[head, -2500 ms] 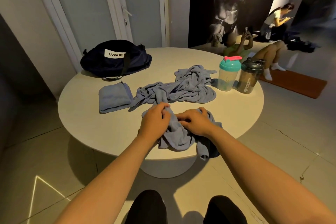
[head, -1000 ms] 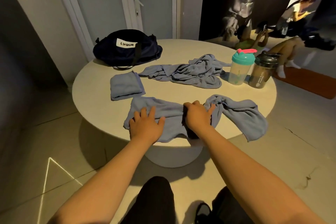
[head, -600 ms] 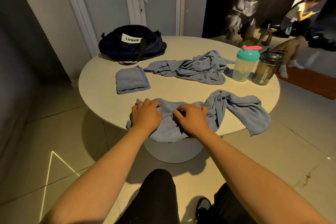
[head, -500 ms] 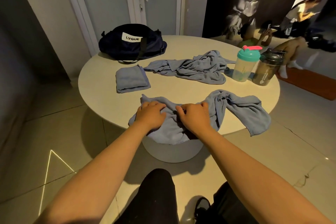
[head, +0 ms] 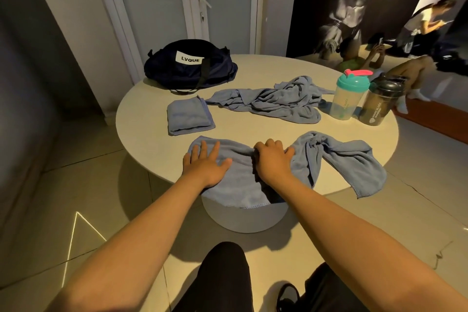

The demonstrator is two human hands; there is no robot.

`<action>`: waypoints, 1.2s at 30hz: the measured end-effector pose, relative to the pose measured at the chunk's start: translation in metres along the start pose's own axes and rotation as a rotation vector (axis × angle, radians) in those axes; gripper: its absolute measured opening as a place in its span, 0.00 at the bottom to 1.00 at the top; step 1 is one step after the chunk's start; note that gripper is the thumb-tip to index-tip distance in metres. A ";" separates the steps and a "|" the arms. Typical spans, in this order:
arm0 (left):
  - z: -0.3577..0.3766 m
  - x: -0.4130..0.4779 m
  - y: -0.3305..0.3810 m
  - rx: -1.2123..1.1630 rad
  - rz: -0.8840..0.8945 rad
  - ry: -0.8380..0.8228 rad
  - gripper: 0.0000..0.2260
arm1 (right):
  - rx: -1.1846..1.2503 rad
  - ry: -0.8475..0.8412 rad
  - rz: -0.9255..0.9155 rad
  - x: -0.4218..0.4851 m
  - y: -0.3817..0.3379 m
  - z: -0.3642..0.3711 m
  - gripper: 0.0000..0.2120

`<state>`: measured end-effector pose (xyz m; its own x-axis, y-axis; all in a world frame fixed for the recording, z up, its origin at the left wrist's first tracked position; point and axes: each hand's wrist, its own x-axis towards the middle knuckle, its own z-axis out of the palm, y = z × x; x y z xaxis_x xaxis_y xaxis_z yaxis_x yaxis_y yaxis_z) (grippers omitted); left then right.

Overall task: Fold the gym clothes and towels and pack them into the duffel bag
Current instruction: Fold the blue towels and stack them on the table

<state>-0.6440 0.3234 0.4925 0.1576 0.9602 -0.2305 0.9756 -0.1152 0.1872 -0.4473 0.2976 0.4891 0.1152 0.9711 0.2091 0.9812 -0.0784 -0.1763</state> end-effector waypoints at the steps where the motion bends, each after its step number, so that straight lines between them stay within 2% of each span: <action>1: 0.000 -0.001 -0.002 -0.001 0.022 0.006 0.32 | 0.039 0.098 -0.009 0.003 -0.003 0.000 0.11; 4: -0.002 -0.003 -0.009 -0.024 0.081 0.005 0.32 | 0.287 0.421 -0.064 0.009 -0.012 -0.008 0.12; 6: -0.003 0.001 -0.016 0.003 0.046 -0.005 0.33 | 0.377 0.499 -0.130 0.006 -0.020 -0.008 0.13; 8: -0.005 0.006 -0.022 0.055 -0.050 0.046 0.32 | 0.318 0.439 -0.158 -0.002 -0.025 -0.004 0.08; 10: -0.008 0.007 -0.023 0.071 -0.110 0.244 0.26 | 0.274 0.266 -0.180 -0.011 -0.023 0.002 0.05; 12: -0.009 0.004 -0.018 0.007 -0.030 0.516 0.15 | 0.252 0.072 -0.189 -0.016 -0.013 0.009 0.10; 13: -0.008 0.002 -0.013 -0.055 0.048 0.591 0.12 | 0.208 0.024 -0.183 -0.015 -0.006 0.013 0.13; 14: -0.006 -0.001 -0.007 -0.126 0.119 0.596 0.10 | 0.165 -0.008 -0.167 -0.012 0.001 0.015 0.17; 16: 0.002 -0.007 0.005 -0.205 0.224 0.485 0.11 | 0.126 -0.066 -0.112 -0.005 0.013 0.017 0.20; 18: 0.012 -0.012 0.014 -0.172 0.322 0.368 0.20 | 0.153 -0.103 -0.057 -0.001 0.018 0.016 0.22; 20: 0.019 -0.012 0.018 -0.189 0.408 0.302 0.29 | 0.234 -0.026 -0.021 -0.002 0.017 0.013 0.20; 21: 0.024 -0.010 0.016 -0.224 0.430 0.305 0.30 | 0.292 0.062 -0.028 -0.006 0.015 0.012 0.19; 23: 0.029 -0.004 0.012 -0.329 0.408 0.386 0.24 | 0.403 0.171 -0.124 -0.015 0.010 0.011 0.16; 26: 0.031 0.002 0.009 -0.373 0.295 0.462 0.15 | 0.452 0.031 -0.243 -0.028 0.006 0.013 0.17; 29: 0.032 0.003 0.011 -0.385 0.266 0.459 0.13 | 0.400 0.051 -0.240 -0.033 0.005 0.014 0.17; 32: 0.029 -0.006 0.012 -0.477 0.282 0.525 0.13 | 0.367 0.155 -0.243 -0.035 0.002 0.014 0.11; 34: 0.026 -0.015 0.015 -0.544 0.275 0.541 0.13 | 0.471 0.200 -0.243 -0.037 0.004 0.013 0.10; 36: 0.023 -0.021 0.017 -0.603 0.224 0.520 0.18 | 0.594 0.215 -0.232 -0.041 0.006 0.010 0.12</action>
<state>-0.6275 0.2952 0.4784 0.1026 0.9429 0.3168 0.6564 -0.3035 0.6907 -0.4476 0.2597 0.4703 -0.0001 0.8764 0.4815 0.7392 0.3243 -0.5902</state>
